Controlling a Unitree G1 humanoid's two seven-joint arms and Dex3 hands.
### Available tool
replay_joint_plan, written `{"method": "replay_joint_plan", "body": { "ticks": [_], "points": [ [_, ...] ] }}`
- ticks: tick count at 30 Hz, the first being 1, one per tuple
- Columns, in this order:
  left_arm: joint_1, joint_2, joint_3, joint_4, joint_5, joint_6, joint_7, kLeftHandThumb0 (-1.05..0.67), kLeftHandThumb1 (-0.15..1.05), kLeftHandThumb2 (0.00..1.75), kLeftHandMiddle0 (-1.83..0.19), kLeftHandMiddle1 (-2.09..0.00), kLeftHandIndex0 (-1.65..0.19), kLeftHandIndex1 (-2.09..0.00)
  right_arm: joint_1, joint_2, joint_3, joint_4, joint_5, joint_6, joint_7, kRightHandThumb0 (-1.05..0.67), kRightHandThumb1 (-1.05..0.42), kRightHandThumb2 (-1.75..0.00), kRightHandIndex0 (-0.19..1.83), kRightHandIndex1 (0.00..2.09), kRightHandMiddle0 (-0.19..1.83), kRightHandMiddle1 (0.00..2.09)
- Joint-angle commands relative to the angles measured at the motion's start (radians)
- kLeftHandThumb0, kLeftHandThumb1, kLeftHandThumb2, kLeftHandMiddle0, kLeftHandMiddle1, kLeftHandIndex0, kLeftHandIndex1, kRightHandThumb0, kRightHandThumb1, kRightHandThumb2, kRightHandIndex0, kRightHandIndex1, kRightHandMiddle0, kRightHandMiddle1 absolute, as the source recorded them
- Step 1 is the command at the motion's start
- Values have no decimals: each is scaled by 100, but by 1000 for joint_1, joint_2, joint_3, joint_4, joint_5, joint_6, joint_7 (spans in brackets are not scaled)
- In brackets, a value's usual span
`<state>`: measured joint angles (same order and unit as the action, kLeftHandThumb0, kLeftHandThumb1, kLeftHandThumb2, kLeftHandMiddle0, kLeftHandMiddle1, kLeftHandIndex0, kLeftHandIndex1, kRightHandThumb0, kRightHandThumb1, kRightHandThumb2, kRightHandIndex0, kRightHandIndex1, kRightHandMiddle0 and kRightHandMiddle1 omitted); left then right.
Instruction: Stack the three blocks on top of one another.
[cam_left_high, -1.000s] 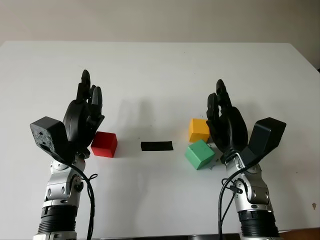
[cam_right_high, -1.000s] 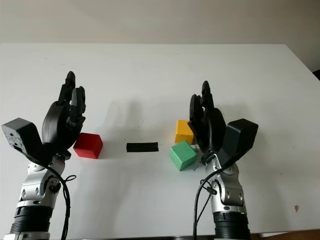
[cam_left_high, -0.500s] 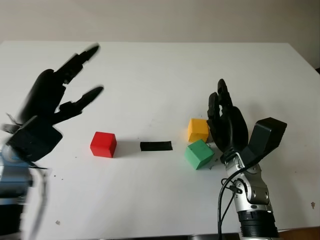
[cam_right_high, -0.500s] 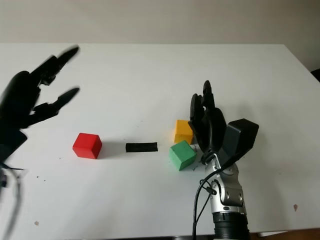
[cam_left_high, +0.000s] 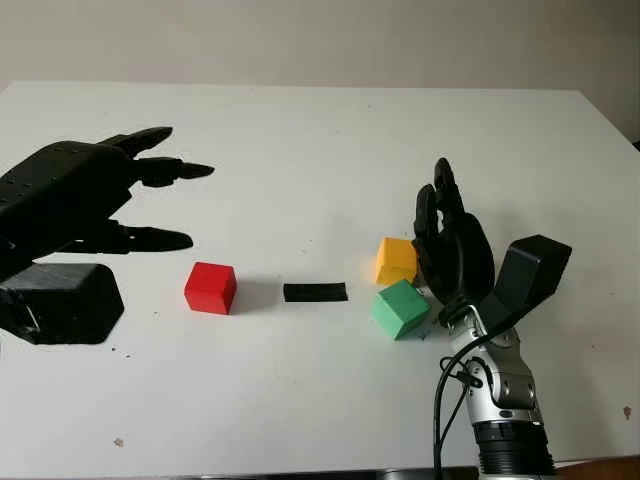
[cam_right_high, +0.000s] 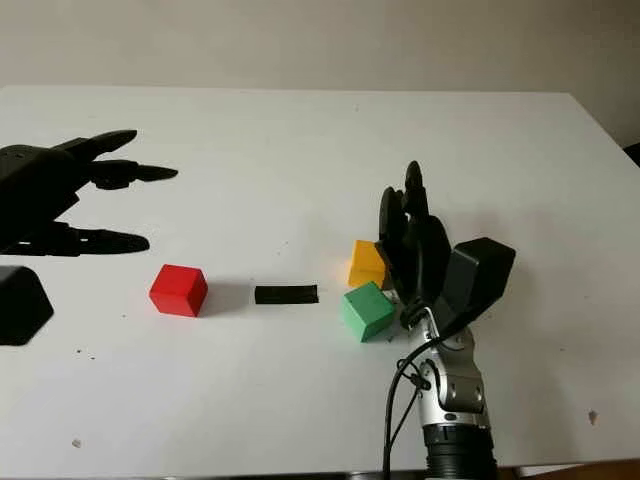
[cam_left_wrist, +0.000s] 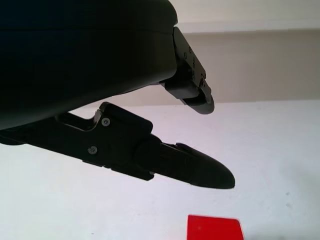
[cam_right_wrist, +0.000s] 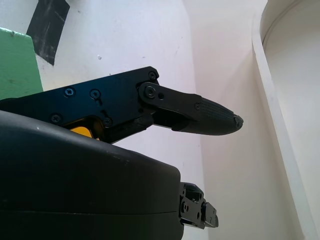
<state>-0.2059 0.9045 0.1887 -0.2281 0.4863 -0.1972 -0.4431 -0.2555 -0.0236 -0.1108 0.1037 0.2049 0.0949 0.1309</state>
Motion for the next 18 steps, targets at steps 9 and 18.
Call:
{"method": "replay_joint_plan", "body": {
  "ticks": [9,18],
  "points": [
    [79,-5,-19,-56,25,-7,-1,-87,98,6,-13,-4,-44,-18,6,-5,4,-27,0,6,3,-64,-105,-63,-19,0,-19,0],
    [136,-18,-23,-93,-21,26,-50,-86,96,4,-8,-4,-39,-16,6,-6,-3,-27,5,1,10,-65,-105,-62,-19,0,-19,0]
  ]
}}
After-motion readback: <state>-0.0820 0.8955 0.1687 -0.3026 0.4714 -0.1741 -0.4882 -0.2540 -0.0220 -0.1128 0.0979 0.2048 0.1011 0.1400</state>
